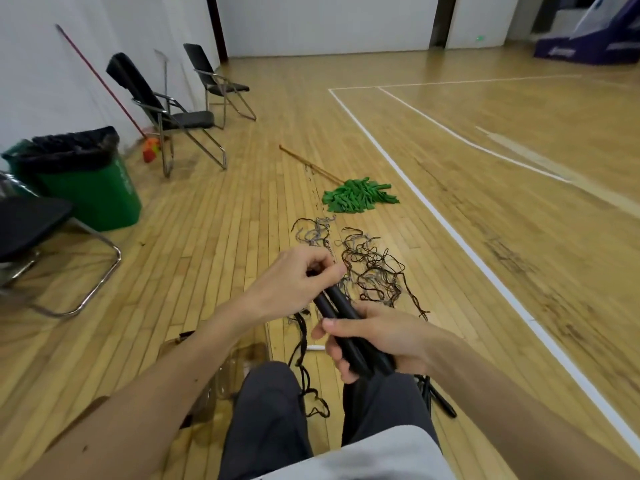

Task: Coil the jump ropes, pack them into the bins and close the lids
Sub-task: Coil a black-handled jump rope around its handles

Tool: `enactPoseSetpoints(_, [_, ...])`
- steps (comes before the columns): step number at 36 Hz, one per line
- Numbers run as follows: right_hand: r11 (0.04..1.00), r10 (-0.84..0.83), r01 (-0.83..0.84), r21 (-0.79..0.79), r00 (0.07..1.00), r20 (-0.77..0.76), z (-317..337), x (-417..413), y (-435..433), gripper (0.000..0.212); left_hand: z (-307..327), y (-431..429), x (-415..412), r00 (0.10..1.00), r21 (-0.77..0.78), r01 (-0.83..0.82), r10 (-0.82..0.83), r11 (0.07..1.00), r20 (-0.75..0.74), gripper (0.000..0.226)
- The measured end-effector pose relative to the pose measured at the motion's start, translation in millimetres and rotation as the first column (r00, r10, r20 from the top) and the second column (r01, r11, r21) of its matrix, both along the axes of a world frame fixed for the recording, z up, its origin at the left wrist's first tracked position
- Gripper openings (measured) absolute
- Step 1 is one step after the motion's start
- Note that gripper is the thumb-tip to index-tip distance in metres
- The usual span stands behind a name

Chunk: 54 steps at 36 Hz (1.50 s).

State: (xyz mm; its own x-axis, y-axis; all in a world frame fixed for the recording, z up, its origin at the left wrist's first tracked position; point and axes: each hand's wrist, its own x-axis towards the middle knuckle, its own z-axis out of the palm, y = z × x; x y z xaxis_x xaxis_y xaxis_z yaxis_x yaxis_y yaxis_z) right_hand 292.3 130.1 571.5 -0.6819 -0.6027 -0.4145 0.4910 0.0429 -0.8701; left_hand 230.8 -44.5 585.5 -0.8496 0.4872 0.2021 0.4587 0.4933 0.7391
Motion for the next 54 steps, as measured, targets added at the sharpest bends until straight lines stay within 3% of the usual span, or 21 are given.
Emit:
enactPoseSetpoints(6, [0.995,0.023,-0.018,0.098,0.999,-0.046,-3.9,-4.1,4.7,0.018,-2.4,3.5,-9.7,1.0,-0.045,0.027,-0.028,0.999,-0.01,0.029])
enactPoseSetpoints(16, [0.995,0.089,-0.089,0.033,0.996,0.017,-11.8,-28.0,5.0,0.019,-14.2,2.3,-34.2,0.999,0.076,0.051,-0.051,0.996,-0.003,0.027])
enactPoseSetpoints(19, [0.995,0.101,-0.1,-0.014,0.995,0.012,-12.1,-34.7,3.9,0.02,-15.4,-1.2,-39.3,0.991,0.227,0.053,-0.08,0.972,0.111,0.035])
enactPoseSetpoints(23, [0.995,0.09,-0.089,-0.053,0.996,0.011,-13.1,-38.5,0.3,0.021,-24.9,-8.2,-41.6,0.932,0.425,-0.055,-0.107,0.904,0.347,0.074])
enactPoseSetpoints(29, [0.992,0.026,-0.024,-0.121,1.0,0.017,-10.6,-44.8,1.3,0.017,-43.3,-0.4,-26.9,0.763,0.557,-0.23,-0.207,0.798,0.613,0.073])
enactPoseSetpoints(33, [0.993,-0.038,0.033,-0.115,0.998,-0.042,-4.1,-50.2,8.9,0.01,-63.6,10.0,-14.3,0.685,0.516,-0.219,-0.246,0.828,0.686,0.078])
enactPoseSetpoints(35, [0.994,-0.072,0.067,-0.084,0.996,-0.061,-1.4,-52.3,15.4,0.013,-70.7,13.7,-12.4,0.676,0.529,-0.25,-0.245,0.811,0.695,0.067])
enactPoseSetpoints(38, [0.993,-0.115,0.114,-0.021,0.99,-0.078,-1.9,-55.9,24.6,0.012,-72.1,19.0,-12.6,0.695,0.552,-0.271,-0.236,0.788,0.679,0.034])
enactPoseSetpoints(42, [0.979,-0.161,0.175,0.1,0.977,-0.137,-9.8,-60.2,34.1,0.007,-71.7,29.6,-11.0,0.781,0.379,-0.226,-0.066,0.897,0.621,0.022])
enactPoseSetpoints(44, [0.959,-0.148,0.194,0.208,0.965,-0.217,-19.3,-61.3,36.6,0.011,-73.9,30.0,-10.7,0.863,0.233,-0.117,-0.017,0.965,0.504,0.021])
enactPoseSetpoints(46, [0.923,-0.102,0.198,0.33,0.952,-0.288,-29.8,-61.8,38.6,0.017,-74.2,25.6,-10.8,0.946,-0.014,-0.008,0.012,1.0,0.323,0.018])
enactPoseSetpoints(48, [0.878,-0.044,0.187,0.441,0.948,-0.314,-37.9,-62.7,41.1,0.022,-70.5,19.4,-10.7,0.987,-0.304,0.03,0.019,0.952,0.158,0.02])
enactPoseSetpoints(51, [0.814,0.045,0.137,0.565,0.954,-0.296,-43.5,-63.8,42.2,0.021,-61.6,10.7,-9.6,0.994,-0.655,0.042,-0.097,0.754,-0.047,0.023])
enactPoseSetpoints(54, [0.741,0.126,0.08,0.666,0.959,-0.255,-45.7,-64.8,40.0,0.019,-55.1,5.7,-9.8,0.946,-0.795,0.06,-0.289,0.604,-0.149,0.026])
